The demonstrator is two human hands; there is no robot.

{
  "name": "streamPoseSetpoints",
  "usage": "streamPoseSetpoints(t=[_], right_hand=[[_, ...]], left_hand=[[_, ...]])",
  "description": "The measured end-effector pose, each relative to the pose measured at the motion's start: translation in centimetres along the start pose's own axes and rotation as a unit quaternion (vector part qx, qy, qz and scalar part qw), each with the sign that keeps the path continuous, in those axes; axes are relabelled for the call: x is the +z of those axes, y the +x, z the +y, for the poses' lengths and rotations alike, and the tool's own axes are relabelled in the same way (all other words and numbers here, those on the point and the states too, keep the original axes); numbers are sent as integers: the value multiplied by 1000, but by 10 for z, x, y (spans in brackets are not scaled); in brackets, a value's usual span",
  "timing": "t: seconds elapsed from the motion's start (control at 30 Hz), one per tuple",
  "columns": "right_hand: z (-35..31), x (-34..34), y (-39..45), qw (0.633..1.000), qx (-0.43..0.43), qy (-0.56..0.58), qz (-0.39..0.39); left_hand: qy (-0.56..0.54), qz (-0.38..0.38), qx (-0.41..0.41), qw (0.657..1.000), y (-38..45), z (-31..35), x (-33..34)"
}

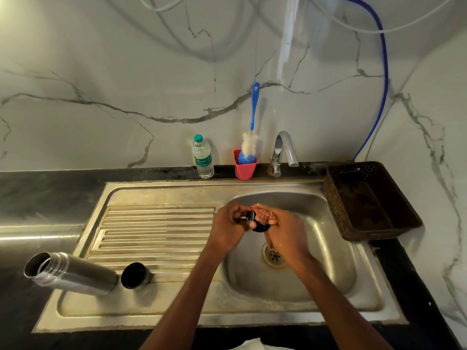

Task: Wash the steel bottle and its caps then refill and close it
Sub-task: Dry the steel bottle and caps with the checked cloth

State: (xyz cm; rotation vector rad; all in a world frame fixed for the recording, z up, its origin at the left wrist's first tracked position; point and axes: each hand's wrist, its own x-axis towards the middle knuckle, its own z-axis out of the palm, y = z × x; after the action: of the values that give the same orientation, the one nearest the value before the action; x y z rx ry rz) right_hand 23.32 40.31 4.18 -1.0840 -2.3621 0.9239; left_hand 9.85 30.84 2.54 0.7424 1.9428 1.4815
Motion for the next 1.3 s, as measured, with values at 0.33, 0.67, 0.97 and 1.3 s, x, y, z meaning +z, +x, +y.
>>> streamPoseSetpoints(t=[0.33, 0.67, 0.97, 1.3], right_hand=[[-12, 6, -10, 999, -33, -41, 11], [-12, 7, 4, 864, 333, 378, 4], [-10, 4, 7, 754, 418, 506, -39], [-1, 0, 5, 689, 441, 566, -100]], left_hand=[[-52, -21, 19, 998, -5, -5, -8], [-111, -30, -1, 993, -7, -4, -1], [-79, 14, 6, 997, -3, 1, 14], [-7, 63, 16, 998, -9, 6, 28]])
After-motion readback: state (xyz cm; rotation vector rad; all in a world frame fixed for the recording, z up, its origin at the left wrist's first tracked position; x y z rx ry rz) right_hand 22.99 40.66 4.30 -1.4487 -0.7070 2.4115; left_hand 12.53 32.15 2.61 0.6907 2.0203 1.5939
